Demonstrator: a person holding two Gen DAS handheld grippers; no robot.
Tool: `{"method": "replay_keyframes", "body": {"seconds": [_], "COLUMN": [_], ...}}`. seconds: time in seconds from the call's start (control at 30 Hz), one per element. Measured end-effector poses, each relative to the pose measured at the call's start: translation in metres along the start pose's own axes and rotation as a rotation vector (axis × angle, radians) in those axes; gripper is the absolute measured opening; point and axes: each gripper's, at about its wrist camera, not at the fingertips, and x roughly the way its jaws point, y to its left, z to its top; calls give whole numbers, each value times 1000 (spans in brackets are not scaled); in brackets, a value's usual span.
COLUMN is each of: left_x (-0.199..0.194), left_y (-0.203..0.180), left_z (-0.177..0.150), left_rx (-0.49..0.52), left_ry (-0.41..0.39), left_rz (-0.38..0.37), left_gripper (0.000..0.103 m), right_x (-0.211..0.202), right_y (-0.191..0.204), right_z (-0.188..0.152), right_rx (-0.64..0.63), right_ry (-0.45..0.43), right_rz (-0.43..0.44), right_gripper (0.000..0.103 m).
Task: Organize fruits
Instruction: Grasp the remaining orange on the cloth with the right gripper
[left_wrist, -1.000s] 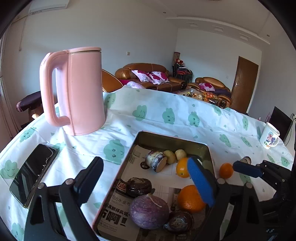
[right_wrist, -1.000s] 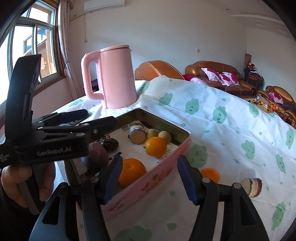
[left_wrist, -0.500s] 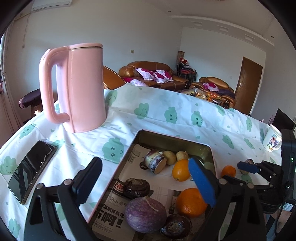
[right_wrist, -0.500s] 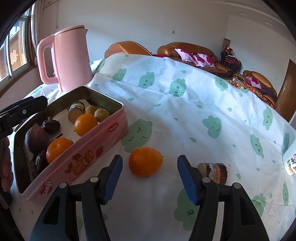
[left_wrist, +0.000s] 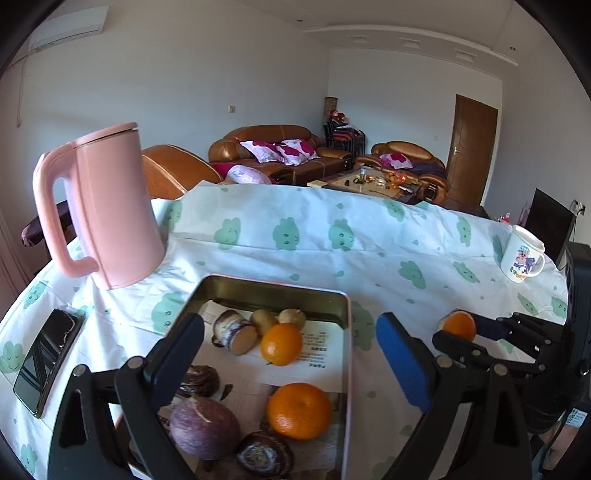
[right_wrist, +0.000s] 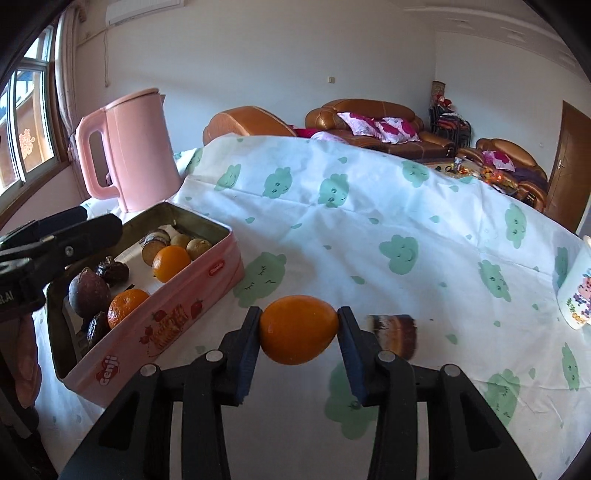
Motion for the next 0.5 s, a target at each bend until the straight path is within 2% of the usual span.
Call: {"method": "replay_keyframes", "body": {"seconds": [0.1, 0.3, 0.5], "left_x": [8, 36, 68], "left_y": [-29, -83, -125], "left_z": [3, 2, -8], "left_rx": [36, 91, 125], "left_ry": [19, 96, 200], "left_rz": [-29, -116, -182], "left_gripper": [96, 96, 95], "right_x": [-16, -23, -20], "right_y": [-29, -73, -106], "right_z": [-3, -13, -23], "right_rx": [45, 103, 170], "right_ry": [-27, -12, 18], "right_rz": [-68, -218, -263], "right_gripper": [43, 43, 43]}}
